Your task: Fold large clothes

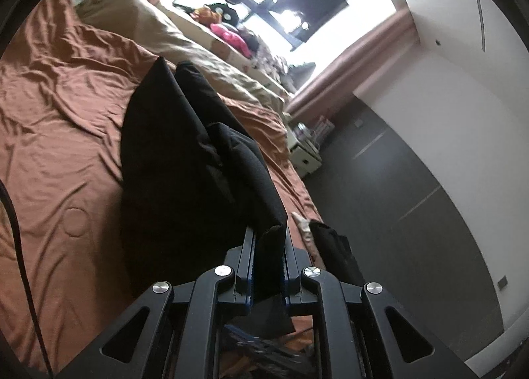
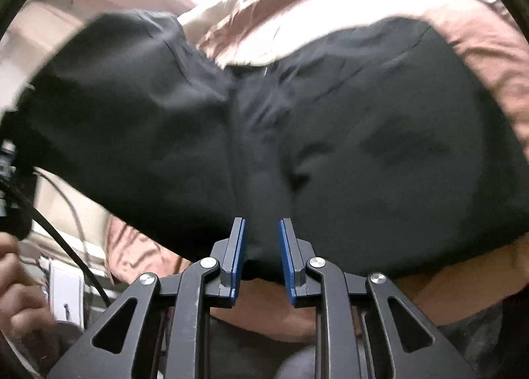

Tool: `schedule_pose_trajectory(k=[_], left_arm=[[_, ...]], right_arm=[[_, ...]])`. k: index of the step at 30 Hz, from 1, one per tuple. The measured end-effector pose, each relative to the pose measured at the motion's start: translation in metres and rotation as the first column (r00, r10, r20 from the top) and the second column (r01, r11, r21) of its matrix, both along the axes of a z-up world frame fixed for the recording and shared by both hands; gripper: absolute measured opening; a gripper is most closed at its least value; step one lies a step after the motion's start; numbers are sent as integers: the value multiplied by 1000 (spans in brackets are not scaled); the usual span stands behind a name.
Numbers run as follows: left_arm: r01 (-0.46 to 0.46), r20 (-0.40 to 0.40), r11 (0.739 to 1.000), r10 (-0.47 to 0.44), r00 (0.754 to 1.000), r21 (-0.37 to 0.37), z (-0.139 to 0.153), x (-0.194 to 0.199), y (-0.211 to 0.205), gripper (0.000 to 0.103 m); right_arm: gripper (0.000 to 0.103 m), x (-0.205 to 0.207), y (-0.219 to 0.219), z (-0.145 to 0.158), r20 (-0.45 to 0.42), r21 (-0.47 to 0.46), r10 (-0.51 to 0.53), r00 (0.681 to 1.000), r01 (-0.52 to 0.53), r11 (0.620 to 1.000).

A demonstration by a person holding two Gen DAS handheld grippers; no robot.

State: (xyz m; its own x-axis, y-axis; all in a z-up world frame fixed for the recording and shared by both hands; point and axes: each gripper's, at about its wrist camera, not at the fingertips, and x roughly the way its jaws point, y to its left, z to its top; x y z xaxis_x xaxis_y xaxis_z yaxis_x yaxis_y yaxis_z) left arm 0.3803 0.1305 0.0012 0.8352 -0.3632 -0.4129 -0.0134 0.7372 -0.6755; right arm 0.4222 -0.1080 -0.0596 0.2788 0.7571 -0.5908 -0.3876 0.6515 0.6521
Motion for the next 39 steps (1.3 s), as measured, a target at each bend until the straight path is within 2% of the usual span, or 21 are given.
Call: schedule_pose_trajectory(k=[5, 9, 12, 14, 15, 16, 17, 18, 19, 21, 26, 30, 33, 35, 36, 37, 39], left_arm=[[85, -26, 996, -84, 996, 11, -10, 39, -49, 12], [163, -75, 987, -162, 984, 2, -37, 72, -91, 12], [250, -183, 968, -245, 952, 2, -69, 97, -127, 17], [303, -235, 952, -302, 924, -31, -86, 106, -140, 22], [333, -236, 941, -339, 911, -65, -93, 107, -144, 24], [348, -233, 934, -356, 905, -76, -96, 106, -145, 34], [348, -233, 935, -353, 906, -61, -96, 104, -144, 51], [333, -229, 942, -331, 916, -32, -94, 101, -139, 57], [313, -218, 950, -306, 927, -6, -91, 97, -134, 64], [271, -206, 962, -259, 944, 32, -85, 91, -117, 65], [167, -235, 984, -147, 961, 67, -83, 73, -74, 66], [82, -280, 992, -54, 958, 91, -97, 60, -34, 66], [30, -328, 993, 9, 945, 113, -114, 50, -9, 66], [8, -374, 992, 40, 927, 127, -130, 46, 3, 68], [-3, -391, 991, 57, 919, 137, -138, 45, 6, 68], [-14, -412, 988, 76, 908, 151, -144, 44, 11, 68], [-28, -464, 988, 97, 881, 154, -165, 45, 17, 68]], right_arm=[[18, -3, -81, 3, -4, 68, -129, 992, 129, 989], [18, -5, -138, -11, -30, 79, -220, 975, 222, 972], [18, -2, -172, -29, -68, 65, -286, 956, 290, 955], [18, 0, -186, -40, -93, 61, -309, 946, 316, 947], [18, 2, -191, -44, -104, 64, -314, 944, 321, 945], [24, 4, -191, -47, -112, 69, -315, 943, 323, 944], [31, 6, -194, -50, -121, 82, -314, 942, 325, 942], [52, 10, -193, -50, -123, 92, -315, 941, 326, 941], [65, 10, -194, -49, -119, 106, -316, 941, 328, 938], [65, 12, -190, -44, -94, 136, -311, 946, 322, 937], [65, 28, -166, -50, -98, 209, -249, 964, 264, 941], [65, 51, -142, -64, -129, 200, -224, 966, 247, 948], [65, 65, -126, -77, -164, 174, -210, 964, 238, 956], [61, 75, -117, -83, -165, 145, -216, 962, 240, 960], [34, 77, -116, -82, -163, 136, -221, 962, 244, 960], [18, 77, -115, -79, -167, 137, -217, 962, 240, 961], [13, 78, -120, -74, -158, 175, -211, 965, 238, 956]])
